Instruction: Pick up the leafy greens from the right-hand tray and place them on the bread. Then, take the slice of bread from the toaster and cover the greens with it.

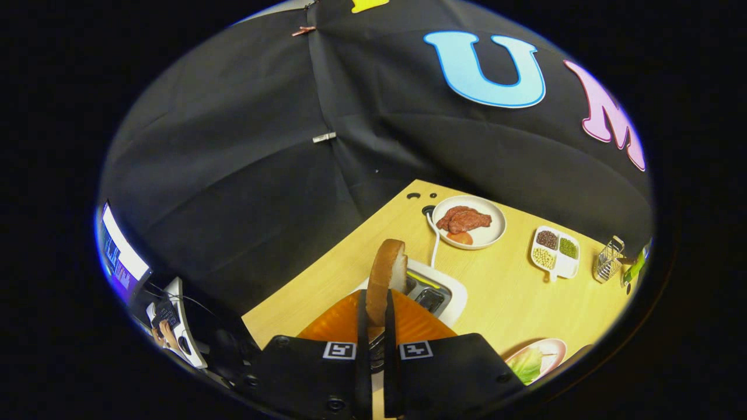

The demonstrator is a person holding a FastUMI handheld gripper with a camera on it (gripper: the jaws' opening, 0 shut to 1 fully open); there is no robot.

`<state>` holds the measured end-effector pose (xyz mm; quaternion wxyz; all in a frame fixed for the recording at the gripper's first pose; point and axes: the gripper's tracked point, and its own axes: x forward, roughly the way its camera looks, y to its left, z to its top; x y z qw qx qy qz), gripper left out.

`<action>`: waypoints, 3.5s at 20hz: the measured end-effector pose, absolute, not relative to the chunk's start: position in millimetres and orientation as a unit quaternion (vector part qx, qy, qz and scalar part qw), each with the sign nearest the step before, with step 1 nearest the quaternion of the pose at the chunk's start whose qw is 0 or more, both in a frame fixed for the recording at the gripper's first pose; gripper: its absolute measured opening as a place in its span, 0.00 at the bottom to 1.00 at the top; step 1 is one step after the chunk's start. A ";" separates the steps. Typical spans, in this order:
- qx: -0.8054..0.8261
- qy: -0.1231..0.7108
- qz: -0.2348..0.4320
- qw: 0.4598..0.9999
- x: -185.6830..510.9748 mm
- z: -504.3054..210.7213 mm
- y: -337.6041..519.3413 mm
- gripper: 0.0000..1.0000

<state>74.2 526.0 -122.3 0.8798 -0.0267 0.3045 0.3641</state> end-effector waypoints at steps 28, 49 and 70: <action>0.138 0.367 0.187 0.901 96.5 -187.5 253.0 0.12; 0.121 0.436 0.090 0.887 83.5 -280.9 180.9 0.34; 0.028 0.160 0.011 0.987 70.5 -79.7 94.1 0.99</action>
